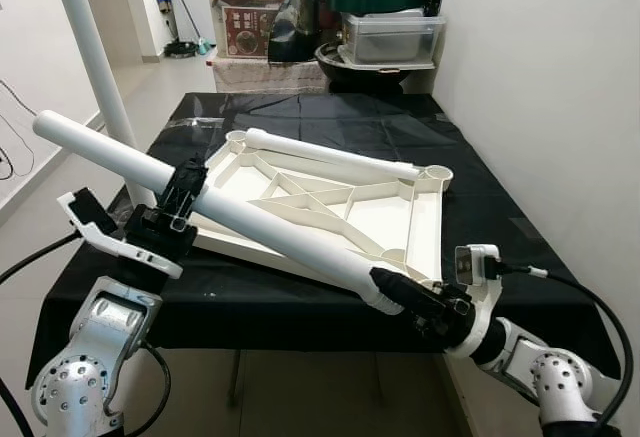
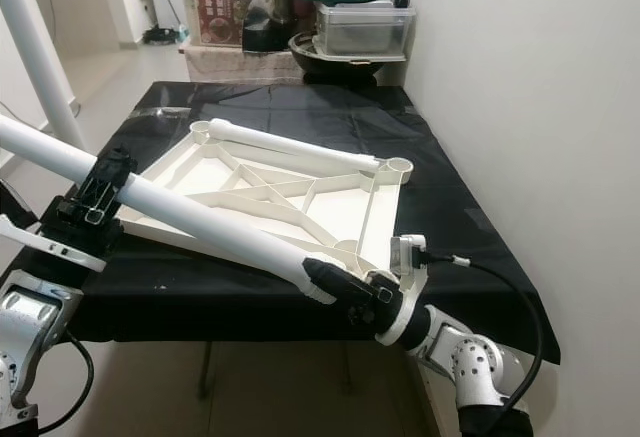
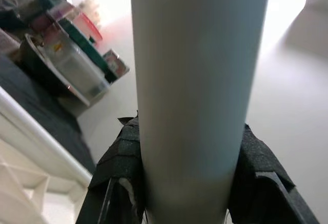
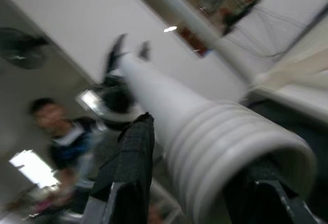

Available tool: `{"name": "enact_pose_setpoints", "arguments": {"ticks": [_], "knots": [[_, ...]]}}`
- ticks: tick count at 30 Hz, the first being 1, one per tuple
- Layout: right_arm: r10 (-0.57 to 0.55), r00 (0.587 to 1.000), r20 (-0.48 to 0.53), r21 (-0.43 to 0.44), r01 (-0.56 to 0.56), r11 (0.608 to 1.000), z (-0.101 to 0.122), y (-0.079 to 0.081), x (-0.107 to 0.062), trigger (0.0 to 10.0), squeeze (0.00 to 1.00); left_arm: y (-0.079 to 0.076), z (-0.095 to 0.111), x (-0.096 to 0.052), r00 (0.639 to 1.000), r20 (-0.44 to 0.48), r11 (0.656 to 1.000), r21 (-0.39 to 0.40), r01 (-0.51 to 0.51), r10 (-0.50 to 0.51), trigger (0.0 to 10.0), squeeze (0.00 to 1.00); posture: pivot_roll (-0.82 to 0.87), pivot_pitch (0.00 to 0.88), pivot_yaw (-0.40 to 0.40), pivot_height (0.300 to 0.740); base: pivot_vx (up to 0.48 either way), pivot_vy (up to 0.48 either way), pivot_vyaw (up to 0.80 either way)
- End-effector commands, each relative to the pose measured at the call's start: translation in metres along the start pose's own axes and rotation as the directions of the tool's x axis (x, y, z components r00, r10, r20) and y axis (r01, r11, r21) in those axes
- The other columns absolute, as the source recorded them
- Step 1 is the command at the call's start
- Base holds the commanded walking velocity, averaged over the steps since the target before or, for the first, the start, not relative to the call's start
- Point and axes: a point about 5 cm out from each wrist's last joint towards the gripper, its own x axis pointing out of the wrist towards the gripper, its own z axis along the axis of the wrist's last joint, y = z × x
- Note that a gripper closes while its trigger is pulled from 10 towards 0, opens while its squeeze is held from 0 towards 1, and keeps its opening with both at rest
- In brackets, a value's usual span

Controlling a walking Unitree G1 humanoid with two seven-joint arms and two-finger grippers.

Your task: Building children table

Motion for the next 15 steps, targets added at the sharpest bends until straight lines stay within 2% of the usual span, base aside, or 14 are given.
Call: {"name": "enact_pose_setpoints", "arguments": {"ticks": [1,2,3,4,5,8,10,13,15], "knots": [[-0.101,0.994,0.04,-0.081,0.104,0.991,0.015,-0.007,-0.009,10.0,0.0,0.0,-0.004,0.001,0.999,-0.036,1.0,0.012,0.011,-0.011,10.0,0.0,0.08,0.0,-0.041,0.74,0.0,0.0,0.0],[-0.2,0.977,0.069,-0.133,0.208,0.969,0.027,-0.017,-0.014,10.0,0.0,-0.001,-0.005,0.002,0.998,-0.065,0.999,0.031,0.022,-0.02,10.0,0.0,0.08,0.0,-0.041,0.74,0.0,0.0,0.0],[-0.2,0.977,0.069,-0.133,0.208,0.969,0.027,-0.017,-0.014,10.0,0.0,-0.001,-0.005,0.002,0.998,-0.065,0.999,0.031,0.022,-0.02,10.0,0.0,0.08,0.0,-0.041,0.74,0.0,0.0,0.0],[-0.296,0.948,0.114,-0.188,0.314,0.931,0.041,-0.025,-0.019,10.0,0.0,-0.002,-0.006,0.003,0.996,-0.086,0.998,0.047,0.034,-0.029,10.0,0.0,0.08,0.0,-0.042,0.74,0.0,0.0,0.0],[-0.349,0.926,0.143,-0.214,0.373,0.903,0.053,-0.029,-0.021,10.0,0.0,-0.004,-0.004,0.006,0.995,-0.091,0.997,0.058,0.043,-0.038,10.0,0.0,0.07,0.0,-0.043,0.74,0.0,0.0,0.0],[-0.354,0.923,0.152,-0.226,0.381,0.897,0.059,-0.029,-0.021,10.0,0.0,-0.004,-0.002,0.008,0.995,-0.089,0.996,0.07,0.05,-0.043,10.0,0.0,0.07,0.0,-0.043,0.74,0.0,0.0,0.0],[-0.297,0.944,0.141,-0.262,0.325,0.909,0.065,-0.021,-0.017,10.0,0.0,-0.005,0.004,0.012,0.995,-0.09,0.993,0.102,0.056,-0.046,10.0,0.0,0.08,0.0,-0.045,0.74,0.0,0.0,0.0],[-0.308,0.935,0.173,-0.291,0.348,0.891,0.072,-0.019,-0.009,10.0,0.0,-0.005,0.006,0.014,0.994,-0.096,0.99,0.13,0.057,-0.044,10.0,0.0,0.07,0.0,-0.04,0.74,0.0,0.0,0.0],[-0.232,0.963,0.141,-0.314,0.265,0.911,0.068,-0.011,0.004,10.0,0.0,-0.004,0.006,0.016,0.993,-0.106,0.987,0.149,0.059,-0.043,10.0,0.0,0.07,0.0,-0.039,0.74,0.0,0.0,0.0]]}}
